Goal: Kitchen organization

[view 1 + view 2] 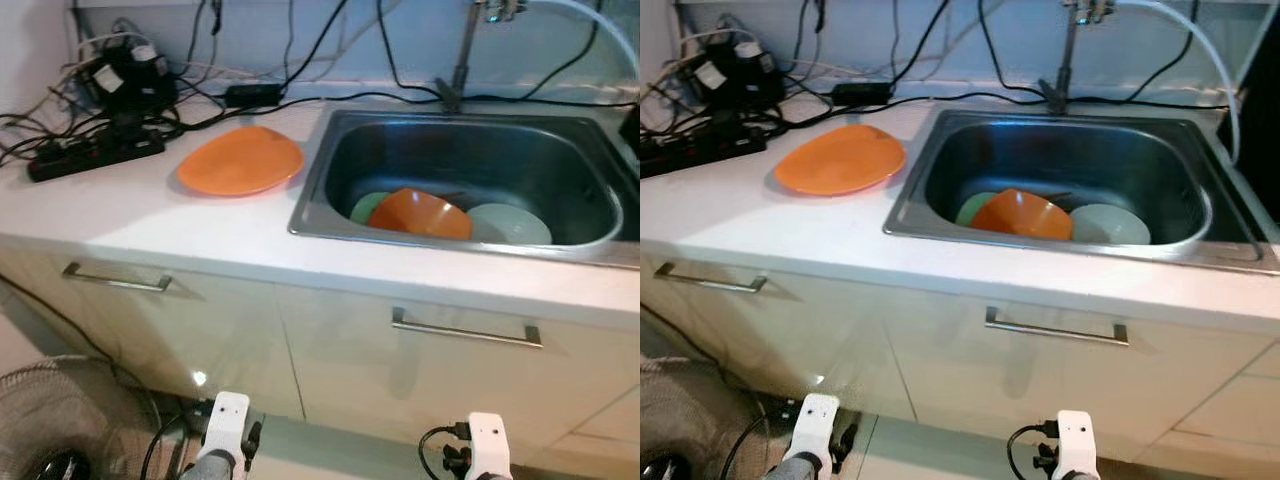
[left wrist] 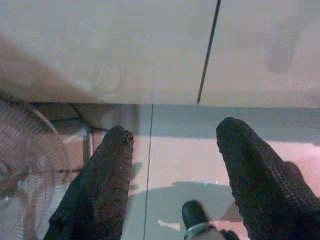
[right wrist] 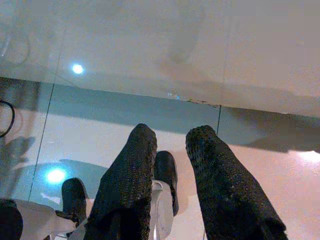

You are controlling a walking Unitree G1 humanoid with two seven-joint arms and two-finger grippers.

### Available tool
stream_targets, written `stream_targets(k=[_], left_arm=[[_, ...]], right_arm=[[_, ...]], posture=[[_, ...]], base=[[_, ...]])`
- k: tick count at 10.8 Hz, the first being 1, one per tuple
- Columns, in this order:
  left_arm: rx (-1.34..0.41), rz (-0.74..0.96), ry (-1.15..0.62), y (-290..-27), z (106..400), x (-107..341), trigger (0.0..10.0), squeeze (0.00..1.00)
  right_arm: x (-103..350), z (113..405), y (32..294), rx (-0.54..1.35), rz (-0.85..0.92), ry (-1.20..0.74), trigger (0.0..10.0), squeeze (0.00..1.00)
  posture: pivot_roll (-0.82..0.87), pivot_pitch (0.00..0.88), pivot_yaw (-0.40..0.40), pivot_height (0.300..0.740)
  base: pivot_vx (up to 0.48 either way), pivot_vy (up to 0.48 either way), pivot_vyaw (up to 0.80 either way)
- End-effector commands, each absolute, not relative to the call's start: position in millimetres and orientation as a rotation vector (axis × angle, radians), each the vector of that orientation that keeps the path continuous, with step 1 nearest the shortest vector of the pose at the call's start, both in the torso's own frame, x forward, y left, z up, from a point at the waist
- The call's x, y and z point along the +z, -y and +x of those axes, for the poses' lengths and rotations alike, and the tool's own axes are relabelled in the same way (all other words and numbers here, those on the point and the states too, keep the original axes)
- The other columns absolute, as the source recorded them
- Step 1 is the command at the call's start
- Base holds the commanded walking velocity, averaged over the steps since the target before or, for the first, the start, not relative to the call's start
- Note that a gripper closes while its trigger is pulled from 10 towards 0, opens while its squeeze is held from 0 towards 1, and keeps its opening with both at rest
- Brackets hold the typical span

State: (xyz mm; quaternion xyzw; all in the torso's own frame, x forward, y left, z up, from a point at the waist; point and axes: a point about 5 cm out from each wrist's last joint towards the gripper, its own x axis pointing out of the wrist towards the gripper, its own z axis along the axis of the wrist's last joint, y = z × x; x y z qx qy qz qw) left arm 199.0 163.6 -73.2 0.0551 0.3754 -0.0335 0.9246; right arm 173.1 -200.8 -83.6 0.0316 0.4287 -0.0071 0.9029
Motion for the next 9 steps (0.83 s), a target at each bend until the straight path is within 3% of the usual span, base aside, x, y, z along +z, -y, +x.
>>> stream_targets(k=[1, 9], left_arm=[[-0.057, 0.117, -0.753, -164.3, 199.5, -72.1, 10.0, 0.00], [-0.063, 0.099, -0.687, -153.3, 209.2, -64.3, 10.0, 0.00]], right_arm=[[-83.3, 174.7, 198.4, 0.004, 0.067, -0.890, 10.0, 0.00], [-83.1, 175.1, 199.1, 0.017, 0.074, -0.896, 10.0, 0.00]], posture=[[0.03, 0.000, 0.102, 0.740], [0.03, 0.000, 0.101, 0.740]], base=[[0.000, 0.000, -0.61], [0.000, 0.000, -0.59]])
